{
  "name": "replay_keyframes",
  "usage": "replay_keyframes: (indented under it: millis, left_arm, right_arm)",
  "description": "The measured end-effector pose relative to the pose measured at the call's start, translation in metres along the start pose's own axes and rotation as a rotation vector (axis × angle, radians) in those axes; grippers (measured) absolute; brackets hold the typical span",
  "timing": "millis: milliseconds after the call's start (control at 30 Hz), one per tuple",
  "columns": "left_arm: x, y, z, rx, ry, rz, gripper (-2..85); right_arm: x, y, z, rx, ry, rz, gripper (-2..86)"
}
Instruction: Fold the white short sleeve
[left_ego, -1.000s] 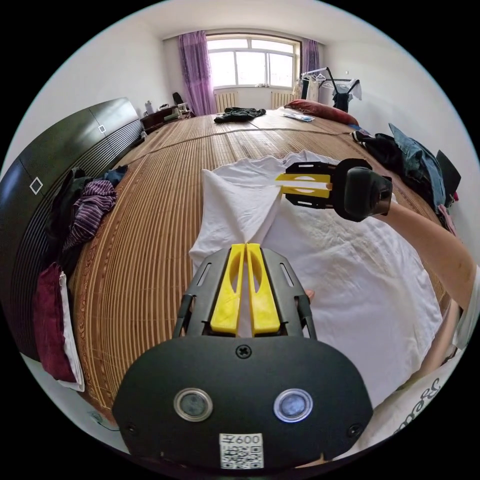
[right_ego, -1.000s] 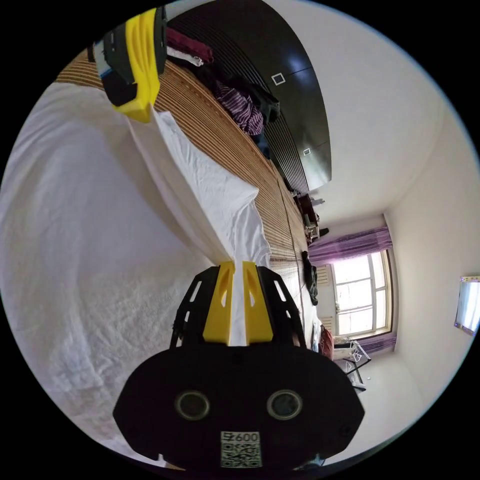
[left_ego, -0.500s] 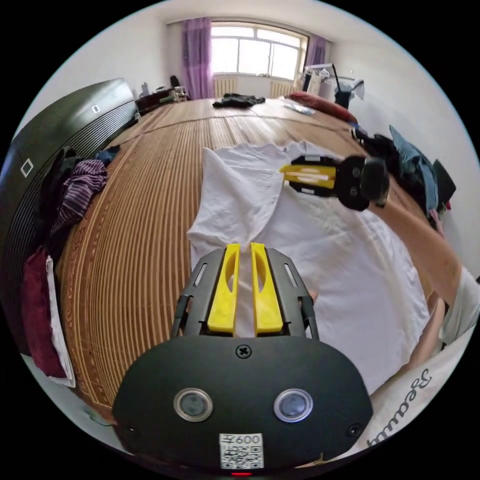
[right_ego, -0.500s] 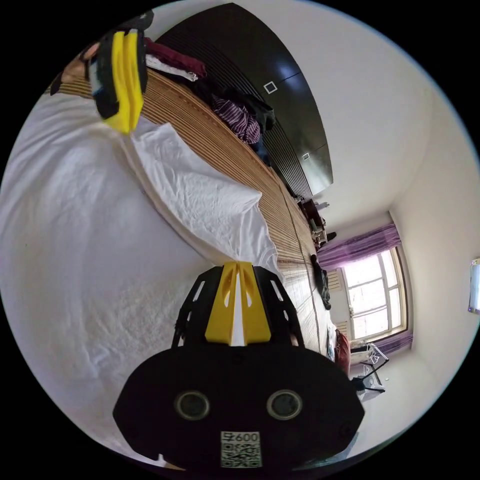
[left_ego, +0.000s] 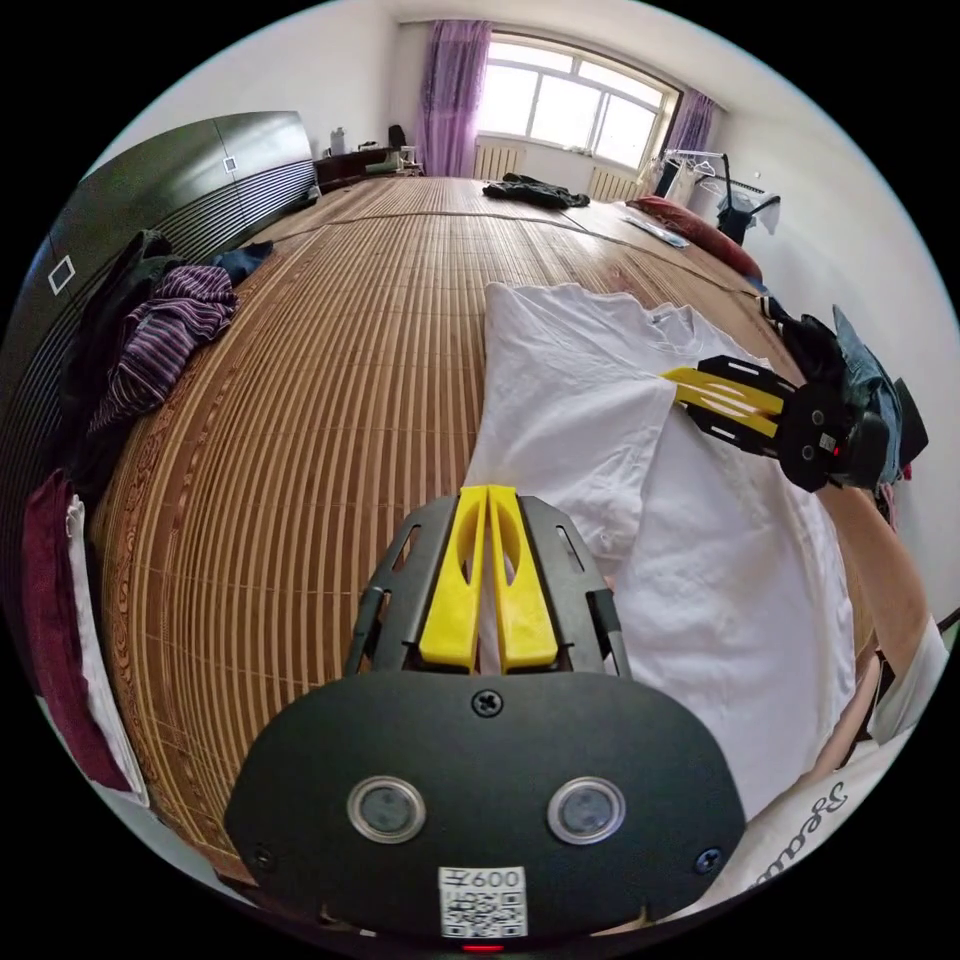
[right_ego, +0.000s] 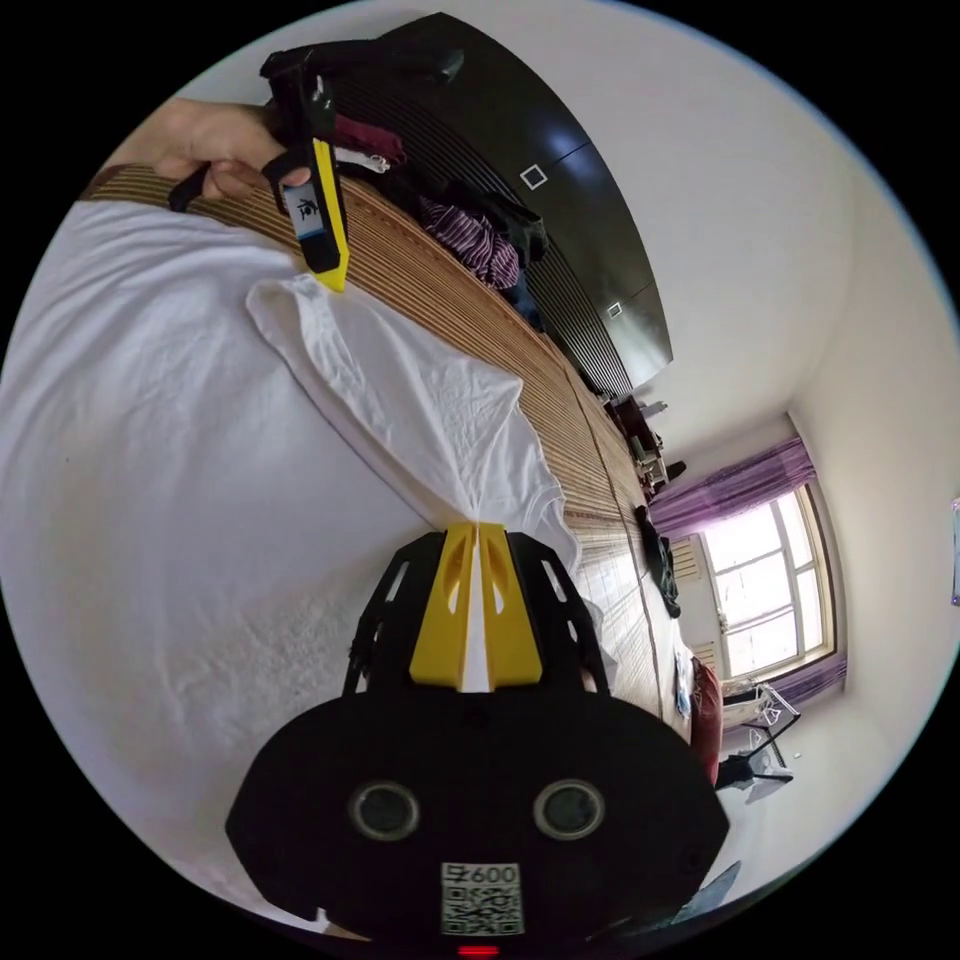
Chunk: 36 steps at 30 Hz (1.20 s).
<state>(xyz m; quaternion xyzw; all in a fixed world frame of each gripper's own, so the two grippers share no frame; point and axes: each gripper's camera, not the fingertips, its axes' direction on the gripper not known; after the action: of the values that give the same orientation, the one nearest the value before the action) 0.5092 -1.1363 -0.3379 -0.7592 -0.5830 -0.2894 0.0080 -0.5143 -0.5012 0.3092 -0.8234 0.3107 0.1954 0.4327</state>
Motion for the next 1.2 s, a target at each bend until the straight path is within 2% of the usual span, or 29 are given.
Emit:
replay_keyframes:
  millis: [400,567,700,867,1100,1200]
  left_arm:
    - [-0.001,-0.053,-0.035,-0.002,-0.050,0.029,0.2]
    - [-0.004,-0.075,-0.057,-0.003,-0.027,0.028,0.2]
    - [-0.024,-0.096,-0.078,-0.032,0.076,-0.026,0.3]
    - [-0.013,-0.105,-0.097,-0.015,0.018,0.061,0.2]
    - [-0.004,-0.117,-0.123,-0.021,0.049,0.045,0.2]
    - [0.008,-0.123,-0.135,-0.030,0.041,0.070,0.2]
  right_arm:
    - [0.049,-0.029,-0.041,0.008,-0.161,0.020,1.5]
    - [0.087,-0.056,-0.047,-0.023,-0.240,0.189,2.5]
    - [0.078,-0.079,-0.066,-0.013,-0.170,0.060,0.5]
    - [0.073,-0.102,-0.083,-0.021,-0.174,-0.079,-0.8]
    - [0.098,-0.113,-0.104,0.033,-0.241,-0.032,-0.9]
    - [0.114,-0.121,-0.096,-0.064,-0.146,0.039,-0.8]
